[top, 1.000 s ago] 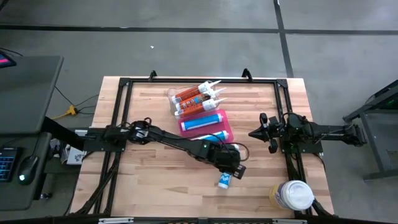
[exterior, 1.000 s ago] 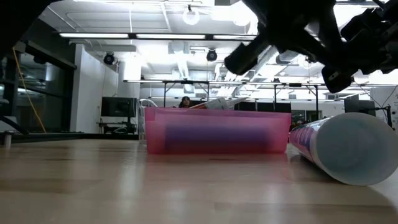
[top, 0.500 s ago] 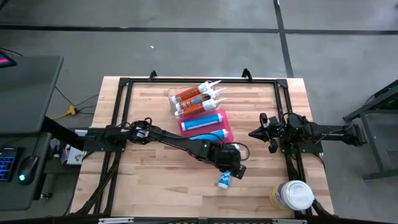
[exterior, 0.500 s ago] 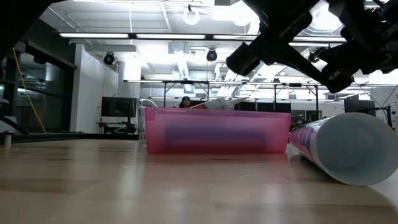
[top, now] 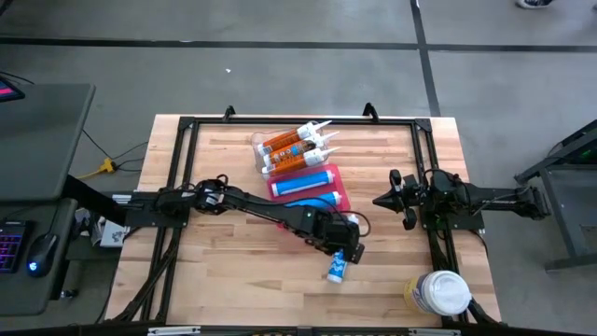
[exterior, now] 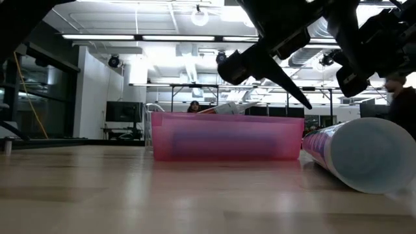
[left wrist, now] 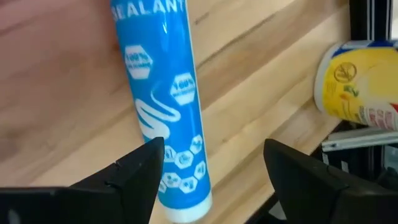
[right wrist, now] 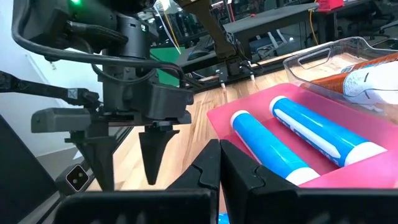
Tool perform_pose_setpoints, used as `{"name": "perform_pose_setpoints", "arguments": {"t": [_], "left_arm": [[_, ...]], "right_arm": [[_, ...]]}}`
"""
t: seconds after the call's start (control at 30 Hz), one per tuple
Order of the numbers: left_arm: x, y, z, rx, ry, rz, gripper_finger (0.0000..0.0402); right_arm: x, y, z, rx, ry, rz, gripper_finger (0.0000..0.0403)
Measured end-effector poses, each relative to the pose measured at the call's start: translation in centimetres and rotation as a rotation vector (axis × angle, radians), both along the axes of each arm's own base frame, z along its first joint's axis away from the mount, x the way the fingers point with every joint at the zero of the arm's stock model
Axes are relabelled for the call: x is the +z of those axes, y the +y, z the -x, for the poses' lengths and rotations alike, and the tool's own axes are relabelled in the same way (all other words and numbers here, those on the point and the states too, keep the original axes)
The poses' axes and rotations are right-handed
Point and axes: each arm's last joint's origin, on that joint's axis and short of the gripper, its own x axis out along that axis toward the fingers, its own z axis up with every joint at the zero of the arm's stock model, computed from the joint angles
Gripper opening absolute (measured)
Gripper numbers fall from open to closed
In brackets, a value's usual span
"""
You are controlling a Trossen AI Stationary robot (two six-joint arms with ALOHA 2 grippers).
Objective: Pick & place silicon tubes, Sealant and Lysol wipes
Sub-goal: Put the blue sealant into the pink bin
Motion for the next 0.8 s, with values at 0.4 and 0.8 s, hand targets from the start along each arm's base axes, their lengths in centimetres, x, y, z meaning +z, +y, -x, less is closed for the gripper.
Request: {"name": "perform_pose_setpoints", "arguments": {"t": [0.4,0.8], "left_arm": [[-0.1,0.2,0.0,0.025,-0.001,-0.057,0.0271],[-2.6,-0.1,-1.2,0.016,0.029,-0.06,0.0271]], "right_arm": [[0.0,0.0,0.0,0.0,0.0,0.0,0.0001],[0.0,0.0,0.0,0.0,0.001,0.0,0.0001]]}}
